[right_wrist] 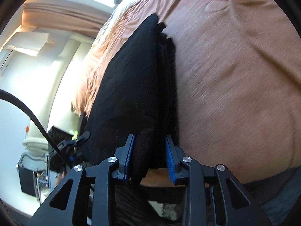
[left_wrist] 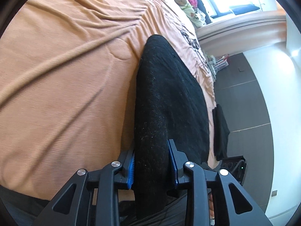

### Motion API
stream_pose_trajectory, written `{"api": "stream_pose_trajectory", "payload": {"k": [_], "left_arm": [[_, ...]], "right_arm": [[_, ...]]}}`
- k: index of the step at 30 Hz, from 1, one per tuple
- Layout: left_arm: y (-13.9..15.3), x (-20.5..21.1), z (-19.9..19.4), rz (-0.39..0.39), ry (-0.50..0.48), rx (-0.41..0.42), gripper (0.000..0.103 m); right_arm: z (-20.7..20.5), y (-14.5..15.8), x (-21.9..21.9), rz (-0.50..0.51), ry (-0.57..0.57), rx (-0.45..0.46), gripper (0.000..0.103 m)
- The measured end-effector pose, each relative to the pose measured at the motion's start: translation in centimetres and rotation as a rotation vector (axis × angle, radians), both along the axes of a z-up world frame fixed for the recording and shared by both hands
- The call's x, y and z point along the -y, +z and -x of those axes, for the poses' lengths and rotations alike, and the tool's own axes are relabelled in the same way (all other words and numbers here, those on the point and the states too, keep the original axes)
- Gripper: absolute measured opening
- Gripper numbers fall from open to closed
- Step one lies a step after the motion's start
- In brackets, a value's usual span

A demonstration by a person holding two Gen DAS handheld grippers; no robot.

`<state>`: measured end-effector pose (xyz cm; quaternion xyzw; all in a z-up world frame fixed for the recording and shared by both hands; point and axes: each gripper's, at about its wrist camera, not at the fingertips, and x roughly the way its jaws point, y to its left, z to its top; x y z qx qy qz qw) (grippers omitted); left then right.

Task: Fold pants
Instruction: 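Close the left gripper on the stack edge while the right gripper also grips it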

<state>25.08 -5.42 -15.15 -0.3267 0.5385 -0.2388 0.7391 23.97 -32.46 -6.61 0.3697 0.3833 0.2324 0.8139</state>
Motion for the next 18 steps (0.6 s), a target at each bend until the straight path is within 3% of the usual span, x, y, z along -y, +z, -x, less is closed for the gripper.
{"api": "stream_pose_trajectory", "payload": {"k": [3,6,8,10,18], "left_arm": [[-0.5,-0.4,-0.4,-0.053,-0.025,-0.029,0.045],[-0.8,0.0,-1.1,-0.120,-0.039,-0.042,0.050],[-0.9,0.0,-1.5,-0.114,-0.041,-0.042,0.054],[-0.9,0.0,-2.3,-0.124,-0.035,-0.039,0.054],[-1.2,0.2,-5.0,-0.105,-0.046,-0.021,0.054]], "right_arm": [[-0.9,0.0,0.4,0.039,0.018,0.005,0.029],[-2.0,0.8,1.5,0.071,0.019,0.023,0.037],[-2.5,1.1,2.3,0.080,-0.003,0.039,0.060],[-3.4,1.2,3.6,0.056,-0.025,0.052,0.072],[-8.9,0.7,6.7,-0.014,-0.035,0.030,0.072]]}}
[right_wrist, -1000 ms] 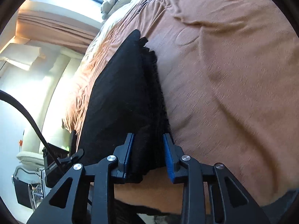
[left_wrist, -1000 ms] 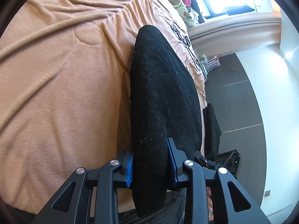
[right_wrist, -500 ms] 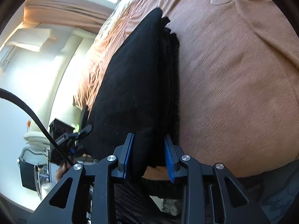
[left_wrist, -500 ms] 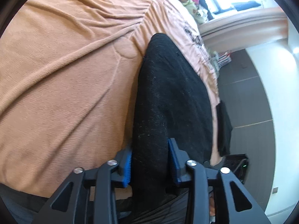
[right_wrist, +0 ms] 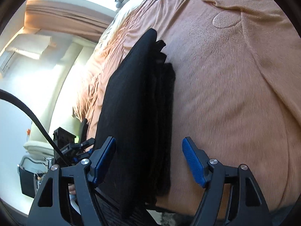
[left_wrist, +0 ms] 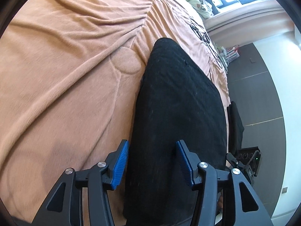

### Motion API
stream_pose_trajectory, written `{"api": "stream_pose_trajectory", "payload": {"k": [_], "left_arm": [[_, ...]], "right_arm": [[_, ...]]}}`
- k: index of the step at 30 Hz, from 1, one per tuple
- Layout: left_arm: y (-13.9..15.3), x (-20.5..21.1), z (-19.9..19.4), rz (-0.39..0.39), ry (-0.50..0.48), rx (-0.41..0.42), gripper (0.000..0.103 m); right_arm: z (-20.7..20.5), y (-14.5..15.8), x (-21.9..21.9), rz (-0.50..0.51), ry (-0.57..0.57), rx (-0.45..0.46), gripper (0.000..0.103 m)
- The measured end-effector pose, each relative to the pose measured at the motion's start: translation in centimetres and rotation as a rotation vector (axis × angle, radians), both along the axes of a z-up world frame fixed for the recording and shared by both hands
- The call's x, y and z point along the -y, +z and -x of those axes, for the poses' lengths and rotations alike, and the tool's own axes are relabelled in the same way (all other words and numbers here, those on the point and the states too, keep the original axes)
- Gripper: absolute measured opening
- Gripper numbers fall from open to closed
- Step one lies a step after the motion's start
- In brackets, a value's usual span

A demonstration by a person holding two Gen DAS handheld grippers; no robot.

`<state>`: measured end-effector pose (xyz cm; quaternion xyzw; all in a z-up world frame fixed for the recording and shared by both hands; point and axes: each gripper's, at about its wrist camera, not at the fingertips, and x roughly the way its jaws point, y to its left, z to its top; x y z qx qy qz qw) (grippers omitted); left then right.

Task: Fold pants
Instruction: 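Close the left gripper on the stack edge while the right gripper also grips it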

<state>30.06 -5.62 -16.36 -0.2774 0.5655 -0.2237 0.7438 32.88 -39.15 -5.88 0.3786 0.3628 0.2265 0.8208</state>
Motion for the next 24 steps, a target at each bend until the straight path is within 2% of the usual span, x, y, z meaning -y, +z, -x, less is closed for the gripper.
{"api": "stream_pose_trajectory", "payload": {"k": [6,9,11,24], "left_arm": [[-0.6,0.5,-1.7,0.012,-0.013,-0.004,0.054],[-0.6,0.7,-2.1,0.015,-0.025,-0.001,0.054],[-0.8,0.8,-2.7,0.019,-0.029,-0.002,0.054],[-2.1,1.1,-5.9,0.062,-0.044,-0.006,0.054]], "right_arm": [[-3.3,-0.9,-1.8,-0.008,0.019,-0.018,0.072],[-3.6,-0.8,-2.8,-0.008,0.020,-0.018,0.072],[-4.5,-0.5,-4.6,-0.012,0.017,-0.020,0.072],[-6.0,-0.7,-4.7,-0.025,0.034,-0.014,0.071]]}}
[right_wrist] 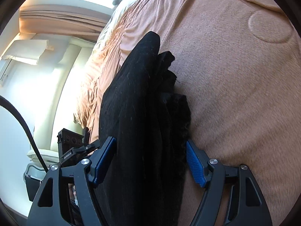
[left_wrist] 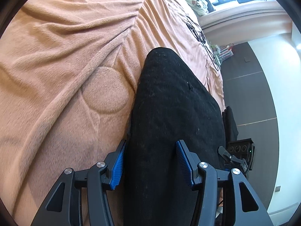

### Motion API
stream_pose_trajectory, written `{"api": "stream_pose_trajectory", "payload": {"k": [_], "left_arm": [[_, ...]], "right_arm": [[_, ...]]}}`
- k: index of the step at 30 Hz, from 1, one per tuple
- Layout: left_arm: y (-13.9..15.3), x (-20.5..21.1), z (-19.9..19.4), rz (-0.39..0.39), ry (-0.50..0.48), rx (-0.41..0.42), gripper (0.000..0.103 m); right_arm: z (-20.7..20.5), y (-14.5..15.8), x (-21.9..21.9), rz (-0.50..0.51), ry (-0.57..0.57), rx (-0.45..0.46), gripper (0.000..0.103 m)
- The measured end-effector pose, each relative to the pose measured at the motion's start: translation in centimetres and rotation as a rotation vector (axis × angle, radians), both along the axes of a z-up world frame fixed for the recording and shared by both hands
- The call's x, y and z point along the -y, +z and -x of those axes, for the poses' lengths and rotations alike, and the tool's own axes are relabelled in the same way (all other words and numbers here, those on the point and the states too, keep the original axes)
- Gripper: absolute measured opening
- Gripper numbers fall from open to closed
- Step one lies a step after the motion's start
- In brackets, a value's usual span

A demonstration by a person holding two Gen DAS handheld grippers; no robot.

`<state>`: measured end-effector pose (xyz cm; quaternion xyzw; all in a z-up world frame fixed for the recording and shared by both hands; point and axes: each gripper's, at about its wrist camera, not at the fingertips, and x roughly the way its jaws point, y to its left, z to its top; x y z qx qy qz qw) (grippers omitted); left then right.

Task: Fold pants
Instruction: 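Close the left gripper on the stack edge while the right gripper also grips it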

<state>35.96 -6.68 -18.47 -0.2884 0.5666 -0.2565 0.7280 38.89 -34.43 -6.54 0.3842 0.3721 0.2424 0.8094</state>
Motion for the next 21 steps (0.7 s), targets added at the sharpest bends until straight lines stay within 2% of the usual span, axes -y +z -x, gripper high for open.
{"api": "stream_pose_trajectory", "payload": {"k": [2,3,5,8,11,21], "left_arm": [[0.0,0.2,-0.2,0.003,-0.003,0.002,0.053],[0.0,0.1,0.0,0.004,-0.005,0.005,0.049],[0.4,0.1,0.3,-0.002,-0.011,0.023,0.044],[1.1,0.0,0.8,-0.002,-0.011,0.045,0.038],[2.0,0.0,1.2,0.012,-0.010,0.072,0.034],[5.4,-1.2,3.9,0.042,0.002,0.168,0.031]], "right_arm": [[0.2,0.0,0.1,0.004,0.007,0.004,0.066],[0.5,0.0,0.1,0.003,0.015,0.008,0.062],[0.8,0.1,0.1,-0.001,0.026,0.020,0.045],[1.4,1.0,-0.4,0.036,0.028,0.054,0.037],[2.0,1.6,-0.8,0.045,0.028,0.082,0.033],[5.5,4.0,-2.0,0.077,0.033,0.201,0.028]]}}
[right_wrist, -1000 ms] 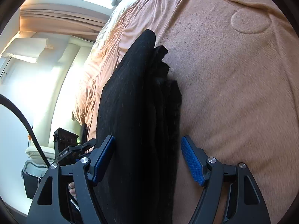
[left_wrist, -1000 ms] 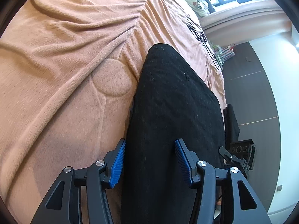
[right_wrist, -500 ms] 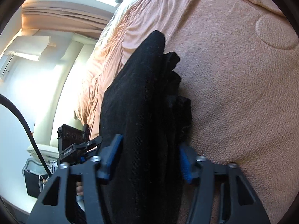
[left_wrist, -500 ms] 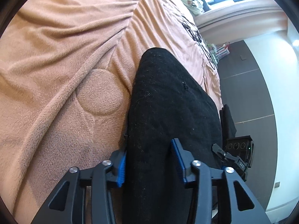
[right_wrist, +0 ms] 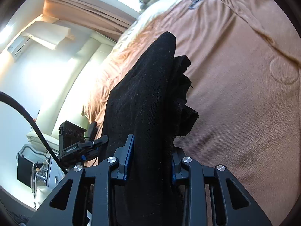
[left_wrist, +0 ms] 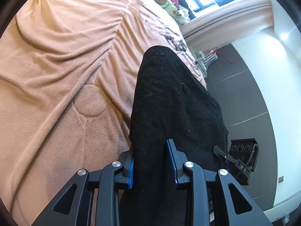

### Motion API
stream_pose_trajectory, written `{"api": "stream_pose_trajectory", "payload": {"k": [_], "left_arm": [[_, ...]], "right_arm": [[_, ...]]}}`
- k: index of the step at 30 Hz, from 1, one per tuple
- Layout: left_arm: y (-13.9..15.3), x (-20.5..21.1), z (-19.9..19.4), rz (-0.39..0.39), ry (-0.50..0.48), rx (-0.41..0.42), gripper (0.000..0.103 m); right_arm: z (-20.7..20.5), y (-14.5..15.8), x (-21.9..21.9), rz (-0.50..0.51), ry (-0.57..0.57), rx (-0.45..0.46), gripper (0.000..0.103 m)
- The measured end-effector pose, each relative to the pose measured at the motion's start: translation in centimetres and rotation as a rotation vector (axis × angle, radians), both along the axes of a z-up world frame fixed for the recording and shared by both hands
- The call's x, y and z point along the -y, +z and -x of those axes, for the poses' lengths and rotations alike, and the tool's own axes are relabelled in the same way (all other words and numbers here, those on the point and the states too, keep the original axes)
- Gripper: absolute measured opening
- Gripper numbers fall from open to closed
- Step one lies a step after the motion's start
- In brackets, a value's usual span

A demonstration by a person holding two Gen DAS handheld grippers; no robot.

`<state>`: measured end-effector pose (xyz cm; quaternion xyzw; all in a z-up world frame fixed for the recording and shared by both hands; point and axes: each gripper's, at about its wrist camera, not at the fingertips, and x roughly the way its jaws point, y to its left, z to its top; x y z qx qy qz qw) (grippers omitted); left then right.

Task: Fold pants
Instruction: 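Close the left gripper on the stack edge while the right gripper also grips it, then lift the folded black pants with both grippers and carry them across the bed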

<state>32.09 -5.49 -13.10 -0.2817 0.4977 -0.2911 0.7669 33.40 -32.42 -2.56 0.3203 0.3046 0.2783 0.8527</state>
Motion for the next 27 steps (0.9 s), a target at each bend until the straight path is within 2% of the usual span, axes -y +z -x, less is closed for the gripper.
{"api": "stream_pose_trajectory", "payload": {"k": [8,13,27], "left_arm": [[3.1,-1.2,3.5,0.031,0.038,0.063,0.028],[5.6,-2.1,5.9,0.038,0.052,0.130,0.027],[15.0,-4.1,14.3,0.023,0.086,0.307,0.027]], "right_arm": [[3.7,1.3,-1.0,0.019,0.015,0.101,0.026],[6.2,2.0,-1.0,0.020,0.022,0.156,0.026],[11.9,6.2,-1.5,0.031,0.045,0.311,0.025]]}}
